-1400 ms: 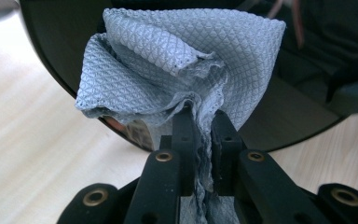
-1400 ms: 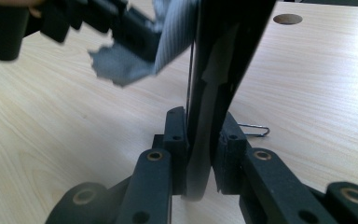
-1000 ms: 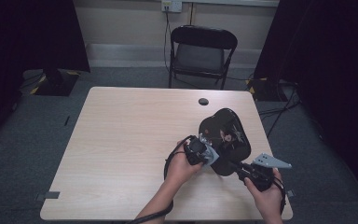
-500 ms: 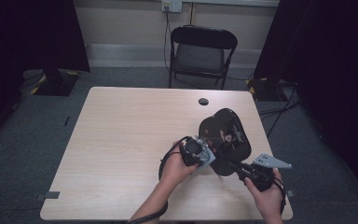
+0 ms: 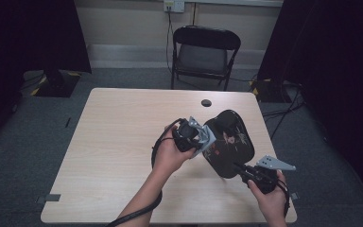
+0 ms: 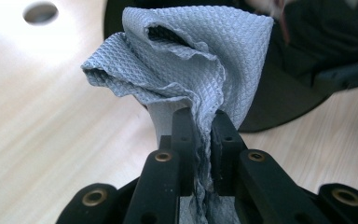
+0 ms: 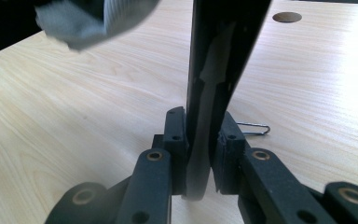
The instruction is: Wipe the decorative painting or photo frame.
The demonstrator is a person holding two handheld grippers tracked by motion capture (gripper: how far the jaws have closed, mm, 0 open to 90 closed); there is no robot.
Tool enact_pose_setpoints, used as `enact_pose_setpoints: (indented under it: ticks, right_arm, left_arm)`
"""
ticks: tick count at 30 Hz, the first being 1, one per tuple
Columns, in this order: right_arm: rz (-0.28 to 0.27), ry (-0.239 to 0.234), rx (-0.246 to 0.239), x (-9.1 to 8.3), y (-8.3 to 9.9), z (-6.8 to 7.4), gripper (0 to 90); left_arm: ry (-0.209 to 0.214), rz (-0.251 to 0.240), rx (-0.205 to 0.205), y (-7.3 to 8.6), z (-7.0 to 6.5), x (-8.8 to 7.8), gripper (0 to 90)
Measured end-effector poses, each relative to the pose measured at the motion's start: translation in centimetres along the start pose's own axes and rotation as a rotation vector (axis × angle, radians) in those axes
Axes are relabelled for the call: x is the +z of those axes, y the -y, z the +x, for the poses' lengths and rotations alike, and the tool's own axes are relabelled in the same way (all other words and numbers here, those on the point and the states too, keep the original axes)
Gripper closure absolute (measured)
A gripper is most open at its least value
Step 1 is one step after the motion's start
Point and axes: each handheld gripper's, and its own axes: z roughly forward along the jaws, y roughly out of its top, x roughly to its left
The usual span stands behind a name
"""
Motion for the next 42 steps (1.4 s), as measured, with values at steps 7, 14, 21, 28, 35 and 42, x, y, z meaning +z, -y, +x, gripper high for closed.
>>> enact_pose_setpoints:
  ticks: [7,14,21,28,35,42]
  right_arm:
    - [-0.001,0.002,0.002,0.0,0.0,0.0,78.6]
    - [0.003,0.003,-0.002,0.1,0.1,0.1,78.5]
    - [0.004,0.003,-0.005,0.2,0.0,0.2,78.4]
    - [0.004,-0.001,-0.003,0.1,0.0,0.1,78.4]
    - [0.005,-0.001,-0.008,0.2,0.0,0.1,78.4]
    - [0.004,-0.001,-0.009,0.2,0.0,0.1,78.3]
  left_arm:
    - [0.017,-0.067,0.023,-2.6,-0.6,-1.5,82.5]
    - [0.009,-0.135,0.040,-4.4,-1.3,-2.4,82.5]
    - [0.010,-0.140,0.048,-5.4,-1.5,-1.6,82.4]
    - [0.016,-0.114,0.040,-4.9,-1.5,-0.3,82.3]
    - [0.023,-0.046,0.034,-2.8,-1.5,2.0,82.3]
    - [0.033,0.026,0.025,-0.2,-1.4,4.5,82.2]
